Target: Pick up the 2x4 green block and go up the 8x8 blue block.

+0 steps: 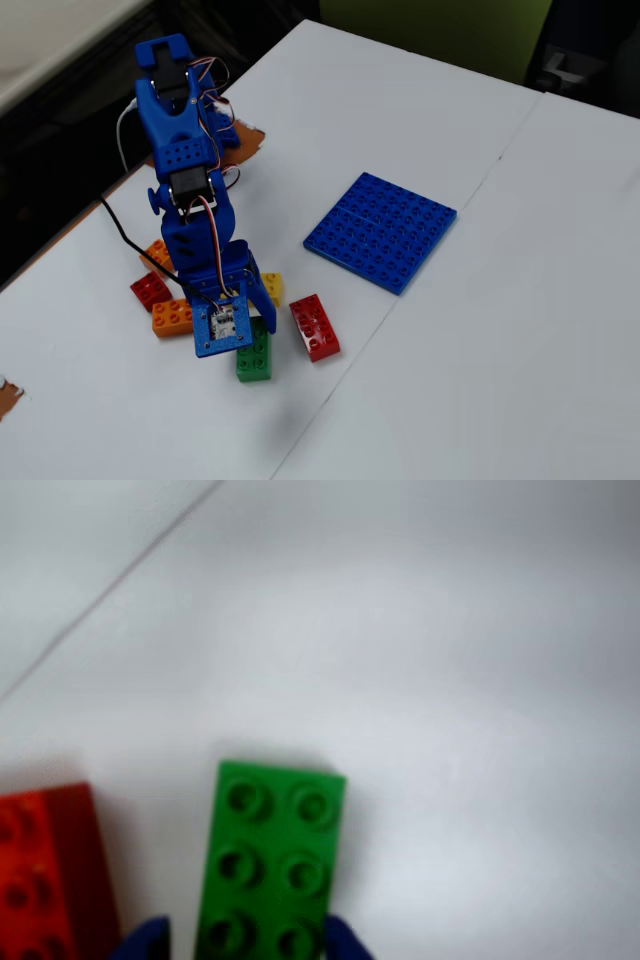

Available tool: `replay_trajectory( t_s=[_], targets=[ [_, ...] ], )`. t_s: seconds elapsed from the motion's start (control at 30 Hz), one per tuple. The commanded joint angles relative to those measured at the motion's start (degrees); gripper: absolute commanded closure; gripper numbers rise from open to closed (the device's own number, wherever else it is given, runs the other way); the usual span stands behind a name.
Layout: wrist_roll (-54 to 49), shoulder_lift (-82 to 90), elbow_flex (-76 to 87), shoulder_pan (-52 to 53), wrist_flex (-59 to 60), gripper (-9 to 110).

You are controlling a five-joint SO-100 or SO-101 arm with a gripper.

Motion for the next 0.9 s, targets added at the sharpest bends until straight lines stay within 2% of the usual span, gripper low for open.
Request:
replay_trajectory(
  t_s=[0.0,0.87],
  targets=[
    [-0.70,0.09,-2.90,0.35,-1.67,83],
    [-3.60,-3.60,-2.90,0.97,-5.19,82]
  ],
)
